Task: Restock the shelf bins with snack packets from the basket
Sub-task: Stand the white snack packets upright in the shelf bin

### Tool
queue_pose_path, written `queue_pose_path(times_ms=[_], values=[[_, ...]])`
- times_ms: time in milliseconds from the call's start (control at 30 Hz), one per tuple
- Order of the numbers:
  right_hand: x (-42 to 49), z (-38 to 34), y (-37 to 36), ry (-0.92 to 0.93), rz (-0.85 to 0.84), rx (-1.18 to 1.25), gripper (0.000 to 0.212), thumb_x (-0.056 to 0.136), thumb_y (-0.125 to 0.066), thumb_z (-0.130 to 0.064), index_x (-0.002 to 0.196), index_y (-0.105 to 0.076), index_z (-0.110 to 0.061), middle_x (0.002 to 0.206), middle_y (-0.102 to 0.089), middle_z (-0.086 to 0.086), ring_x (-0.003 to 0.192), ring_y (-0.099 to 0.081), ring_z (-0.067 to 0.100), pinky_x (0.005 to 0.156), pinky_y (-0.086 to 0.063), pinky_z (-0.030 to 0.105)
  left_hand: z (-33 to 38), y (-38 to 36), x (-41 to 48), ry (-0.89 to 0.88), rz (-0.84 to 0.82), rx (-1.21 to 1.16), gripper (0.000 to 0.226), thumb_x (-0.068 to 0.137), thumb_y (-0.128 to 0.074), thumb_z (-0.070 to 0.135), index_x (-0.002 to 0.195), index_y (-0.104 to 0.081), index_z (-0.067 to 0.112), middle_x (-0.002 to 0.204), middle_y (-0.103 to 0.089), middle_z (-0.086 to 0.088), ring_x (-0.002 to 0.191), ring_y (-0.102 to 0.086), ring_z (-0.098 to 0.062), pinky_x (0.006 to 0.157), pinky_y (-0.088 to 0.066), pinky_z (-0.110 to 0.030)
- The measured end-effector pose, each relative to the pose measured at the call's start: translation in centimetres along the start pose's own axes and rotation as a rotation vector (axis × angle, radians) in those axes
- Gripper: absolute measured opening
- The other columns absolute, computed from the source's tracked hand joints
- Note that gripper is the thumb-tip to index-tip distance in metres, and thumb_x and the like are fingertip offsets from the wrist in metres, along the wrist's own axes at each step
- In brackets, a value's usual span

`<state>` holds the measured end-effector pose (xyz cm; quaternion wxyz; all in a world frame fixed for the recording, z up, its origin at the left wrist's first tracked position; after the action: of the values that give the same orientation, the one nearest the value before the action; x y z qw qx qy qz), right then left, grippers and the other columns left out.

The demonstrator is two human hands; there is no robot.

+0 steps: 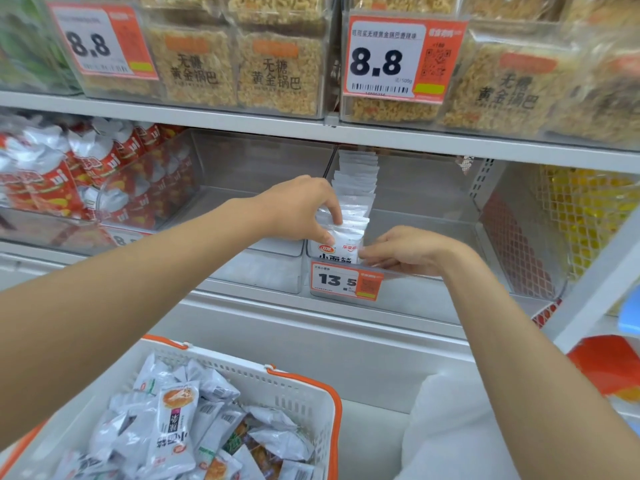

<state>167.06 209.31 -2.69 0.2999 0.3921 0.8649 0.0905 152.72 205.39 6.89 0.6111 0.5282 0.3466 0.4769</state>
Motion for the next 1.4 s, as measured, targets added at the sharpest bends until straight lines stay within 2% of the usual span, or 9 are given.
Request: queue_pose_path(times_ms=[267, 400, 500, 633, 733, 967, 1033, 1133, 1400], values=[[-0.3, -0.5, -2.0, 0.014, -0.145, 0.104, 0.025, 0.099, -0.049, -0.006, 0.113, -0.069, -0.006, 0.108, -0.073, 0.009, 0.088, -0.07, 0.015, 0.076, -0.056, 0.022, 0.1, -0.3, 0.1, 0.07, 0.021, 0.003, 0.039, 0.071, -0.072, 0.04, 0.108, -0.059, 0.033, 0.122, -0.051, 0.005, 0.111, -0.043, -0.017, 0.101, -0.037, -0.04], [0.2, 1.0, 2.5, -0.076, 0.233, 0.217, 0.018, 0.097, -0.049, -0.007, 0.107, -0.061, 0.0, 0.094, -0.068, 0.016, 0.078, -0.064, 0.025, 0.08, -0.056, 0.035, 1.1, -0.4, 1.5, 0.118, 0.073, -0.047, 0.055, 0.083, -0.04, 0.045, 0.135, -0.044, 0.027, 0.145, -0.04, 0.0, 0.134, -0.033, -0.022, 0.109, -0.021, -0.041], [1.2, 1.8, 3.9, -0.126, 0.387, 0.508, 0.04, 0.102, -0.042, -0.038, 0.125, -0.049, -0.005, 0.119, -0.051, 0.018, 0.102, -0.053, 0.03, 0.096, -0.045, 0.043, 0.1, -1.5, 3.4, 0.159, 0.028, 0.116, 0.052, 0.101, -0.027, 0.034, 0.151, -0.025, 0.021, 0.161, -0.014, -0.002, 0.148, -0.009, -0.017, 0.115, -0.014, -0.044], [4.6, 0.3, 0.8, -0.166, 0.215, 0.913, 0.073, 0.098, -0.023, -0.064, 0.15, -0.031, -0.013, 0.144, -0.044, 0.012, 0.14, -0.037, 0.023, 0.112, -0.032, 0.038, -1.6, -3.5, 4.3, 0.246, -0.069, 0.12, 0.056, 0.101, -0.019, 0.036, 0.153, -0.013, 0.015, 0.163, -0.004, 0.0, 0.149, -0.001, -0.018, 0.117, -0.011, -0.049], [7.5, -1.5, -1.4, -0.138, 0.127, 0.884, 0.068, 0.096, -0.023, -0.069, 0.109, -0.066, -0.018, 0.096, -0.073, 0.013, 0.095, -0.071, 0.028, 0.07, -0.059, 0.037, -2.0, -3.8, 4.3, 0.25, -0.017, 0.073, 0.057, 0.1, -0.021, 0.035, 0.152, -0.012, 0.013, 0.162, -0.007, 0.0, 0.149, -0.003, -0.017, 0.117, -0.015, -0.049], [6.4, -0.7, -1.4, -0.171, 0.027, 0.745, 0.068, 0.097, -0.024, -0.066, 0.1, -0.069, -0.016, 0.091, -0.076, 0.006, 0.077, -0.074, 0.021, 0.063, -0.056, 0.029, -1.8, -3.9, 4.2, 0.267, -0.09, 0.085, 0.057, 0.101, -0.016, 0.034, 0.154, -0.006, 0.017, 0.162, -0.005, 0.005, 0.149, 0.004, -0.017, 0.118, -0.012, -0.05], [5.0, -0.1, -0.7, -0.183, 0.004, 0.621, 0.062, 0.1, -0.023, -0.06, 0.104, -0.066, -0.015, 0.094, -0.075, 0.01, 0.078, -0.073, 0.02, 0.07, -0.051, 0.029, -1.8, -3.9, 4.2, 0.265, -0.099, 0.094, 0.057, 0.101, -0.015, 0.034, 0.154, -0.007, 0.017, 0.162, -0.008, 0.004, 0.149, 0.004, -0.017, 0.117, -0.013, -0.051], [1.9, 1.2, -0.2, -0.256, -0.055, 0.481, 0.084, 0.099, -0.013, -0.061, 0.142, -0.037, 0.006, 0.143, -0.046, 0.026, 0.126, -0.052, 0.029, 0.088, -0.04, 0.031, -1.7, -3.9, 4.2, 0.268, -0.092, 0.101, 0.057, 0.101, -0.015, 0.034, 0.154, -0.007, 0.016, 0.162, -0.008, 0.003, 0.149, 0.004, -0.018, 0.117, -0.013, -0.051], [2.5, 2.4, -3.4, -0.318, -0.382, 0.819, 0.092, 0.098, -0.018, -0.064, 0.137, -0.039, 0.017, 0.131, -0.053, 0.034, 0.11, -0.061, 0.038, 0.089, -0.054, 0.047, -1.6, -3.9, 4.1, 0.312, -0.095, 0.126, 0.059, 0.1, -0.017, 0.038, 0.155, -0.005, 0.019, 0.163, -0.005, 0.004, 0.15, 0.005, -0.017, 0.119, -0.009, -0.05]])
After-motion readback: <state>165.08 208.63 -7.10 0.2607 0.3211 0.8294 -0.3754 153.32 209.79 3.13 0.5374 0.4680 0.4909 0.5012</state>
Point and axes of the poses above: each hand's wrist, its own x-axis towards the middle knuckle, its own y-axis out of the back of the hand, z = x × y, the point moved 8 cm from there along x, towards the middle knuckle
